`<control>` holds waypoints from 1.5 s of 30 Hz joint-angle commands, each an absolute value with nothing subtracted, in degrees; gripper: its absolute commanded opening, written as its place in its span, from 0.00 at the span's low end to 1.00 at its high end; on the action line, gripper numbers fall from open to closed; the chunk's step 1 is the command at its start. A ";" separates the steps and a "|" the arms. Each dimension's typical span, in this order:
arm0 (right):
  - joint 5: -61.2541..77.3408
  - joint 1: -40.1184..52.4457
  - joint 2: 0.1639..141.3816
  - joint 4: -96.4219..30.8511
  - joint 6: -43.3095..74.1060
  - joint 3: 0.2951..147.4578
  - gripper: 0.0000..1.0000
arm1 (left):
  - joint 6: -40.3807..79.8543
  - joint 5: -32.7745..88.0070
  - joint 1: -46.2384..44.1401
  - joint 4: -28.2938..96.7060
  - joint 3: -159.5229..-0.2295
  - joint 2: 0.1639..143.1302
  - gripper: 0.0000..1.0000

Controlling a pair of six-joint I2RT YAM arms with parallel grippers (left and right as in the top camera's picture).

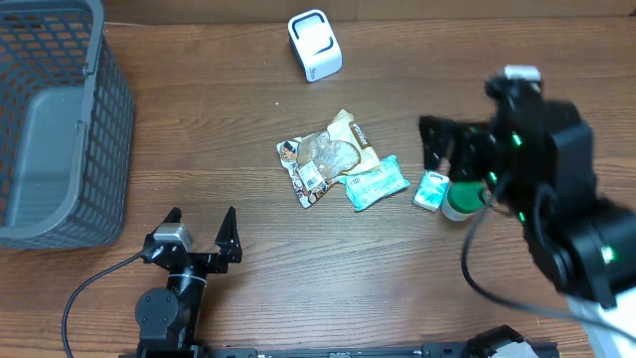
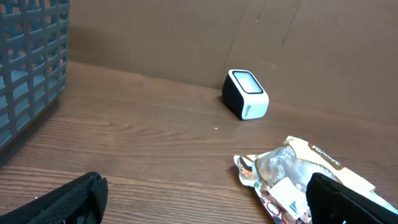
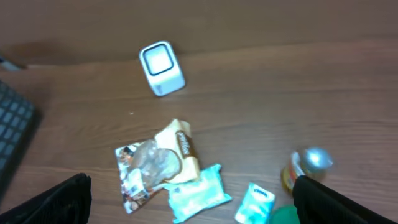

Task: Scan the item barcode

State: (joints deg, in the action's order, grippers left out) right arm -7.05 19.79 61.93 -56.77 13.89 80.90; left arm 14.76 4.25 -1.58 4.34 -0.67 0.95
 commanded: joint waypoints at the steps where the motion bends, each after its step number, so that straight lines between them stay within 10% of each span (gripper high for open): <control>1: -7.27 17.21 52.99 -55.94 13.50 70.85 1.00 | 13.72 3.86 -1.91 4.25 -0.27 0.25 1.00; 30: -3.31 5.37 2.68 -43.57 13.45 29.95 1.00 | 13.72 3.86 -1.91 4.25 -0.27 0.25 0.99; 45: 7.07 5.39 0.16 6.85 2.24 10.68 1.00 | 13.72 3.86 -1.91 4.25 -0.27 0.25 1.00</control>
State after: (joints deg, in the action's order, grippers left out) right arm 2.15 5.65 0.82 1.39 7.77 14.52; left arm 14.76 4.25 -1.58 4.32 -0.67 0.91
